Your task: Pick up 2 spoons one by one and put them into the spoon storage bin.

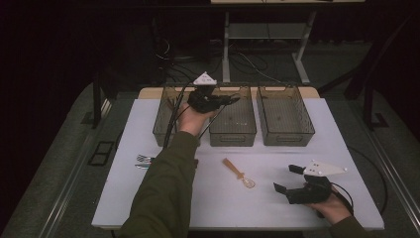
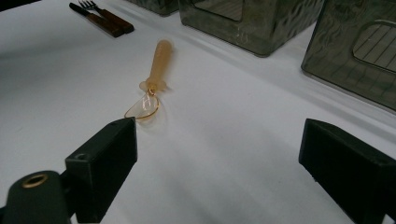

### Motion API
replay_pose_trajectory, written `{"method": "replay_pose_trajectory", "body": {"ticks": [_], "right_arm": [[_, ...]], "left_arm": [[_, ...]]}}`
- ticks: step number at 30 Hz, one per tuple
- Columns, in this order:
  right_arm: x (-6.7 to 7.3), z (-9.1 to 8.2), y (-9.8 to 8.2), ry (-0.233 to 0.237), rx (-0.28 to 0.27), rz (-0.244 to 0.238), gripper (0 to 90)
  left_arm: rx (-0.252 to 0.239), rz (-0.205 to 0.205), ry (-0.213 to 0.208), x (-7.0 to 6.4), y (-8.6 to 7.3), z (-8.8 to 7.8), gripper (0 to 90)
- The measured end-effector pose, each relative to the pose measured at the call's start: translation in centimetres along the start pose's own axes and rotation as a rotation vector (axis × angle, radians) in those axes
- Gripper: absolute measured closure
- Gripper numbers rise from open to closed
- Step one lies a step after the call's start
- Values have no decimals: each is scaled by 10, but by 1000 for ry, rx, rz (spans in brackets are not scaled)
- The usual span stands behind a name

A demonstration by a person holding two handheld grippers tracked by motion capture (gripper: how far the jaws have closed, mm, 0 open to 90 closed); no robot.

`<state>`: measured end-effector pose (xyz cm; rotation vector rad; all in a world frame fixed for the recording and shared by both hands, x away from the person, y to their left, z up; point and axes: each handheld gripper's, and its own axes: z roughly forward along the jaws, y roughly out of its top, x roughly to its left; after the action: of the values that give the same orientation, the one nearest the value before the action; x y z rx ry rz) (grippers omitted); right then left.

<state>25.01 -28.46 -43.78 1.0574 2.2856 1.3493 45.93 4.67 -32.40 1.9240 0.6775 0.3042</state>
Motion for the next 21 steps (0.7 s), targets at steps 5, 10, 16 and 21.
{"method": "replay_pose_trajectory", "body": {"ticks": [5, 10, 16, 21], "right_arm": [[0, -1, 0, 2, -1, 8, 111], [0, -1, 0, 8, -10, 7, 111], [0, -2, 0, 10, -13, 7, 111], [-1, -3, -1, 8, -10, 6, 111]], "left_arm": [[-18, -16, 13, 2, 8, 13, 887], [-18, -17, 37, 5, 13, 31, 886], [-5, -20, 70, 8, 11, 46, 887], [12, -8, 92, 7, 4, 58, 886]]}}
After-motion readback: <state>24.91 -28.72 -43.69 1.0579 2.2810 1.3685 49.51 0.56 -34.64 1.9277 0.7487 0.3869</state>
